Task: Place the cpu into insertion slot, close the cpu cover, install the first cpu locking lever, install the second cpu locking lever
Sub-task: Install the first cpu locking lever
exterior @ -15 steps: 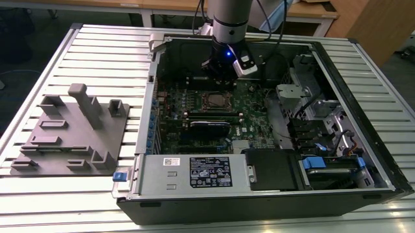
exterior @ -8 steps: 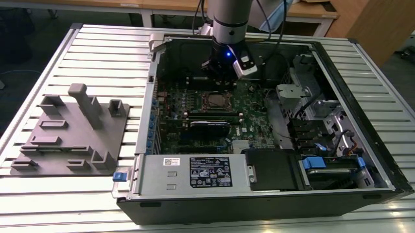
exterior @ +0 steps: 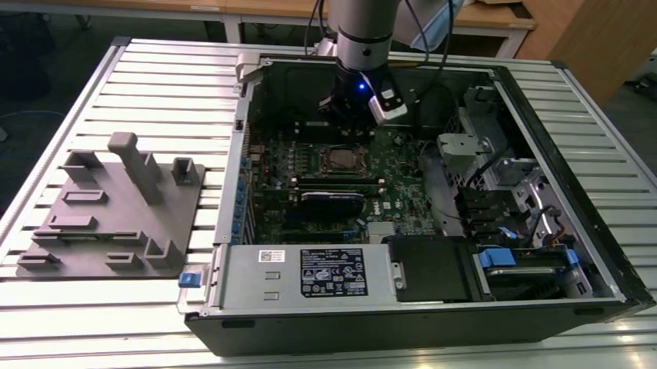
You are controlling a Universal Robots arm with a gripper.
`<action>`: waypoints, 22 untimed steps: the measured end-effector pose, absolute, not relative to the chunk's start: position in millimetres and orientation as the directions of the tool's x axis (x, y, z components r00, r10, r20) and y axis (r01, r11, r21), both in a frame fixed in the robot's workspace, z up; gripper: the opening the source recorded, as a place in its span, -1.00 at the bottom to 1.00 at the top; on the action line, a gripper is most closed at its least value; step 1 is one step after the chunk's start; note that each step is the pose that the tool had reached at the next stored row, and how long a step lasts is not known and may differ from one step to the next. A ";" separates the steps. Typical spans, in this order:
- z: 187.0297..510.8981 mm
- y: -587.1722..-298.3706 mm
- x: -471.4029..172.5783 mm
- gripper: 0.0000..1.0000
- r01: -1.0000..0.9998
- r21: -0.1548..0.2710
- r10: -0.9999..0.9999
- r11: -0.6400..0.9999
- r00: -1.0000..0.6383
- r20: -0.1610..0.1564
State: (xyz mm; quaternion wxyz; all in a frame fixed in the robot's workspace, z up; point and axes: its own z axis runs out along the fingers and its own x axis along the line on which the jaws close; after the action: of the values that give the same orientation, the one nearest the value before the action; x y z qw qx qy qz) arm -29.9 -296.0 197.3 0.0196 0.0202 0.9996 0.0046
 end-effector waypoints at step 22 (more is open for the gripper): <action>201.4 -295.9 -29.8 -0.79 0.040 -0.008 0.040 0.999 -0.998 -0.038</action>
State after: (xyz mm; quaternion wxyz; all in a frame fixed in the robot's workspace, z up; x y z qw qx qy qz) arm -29.8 -295.9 201.4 0.0190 0.0200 0.9996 -0.0042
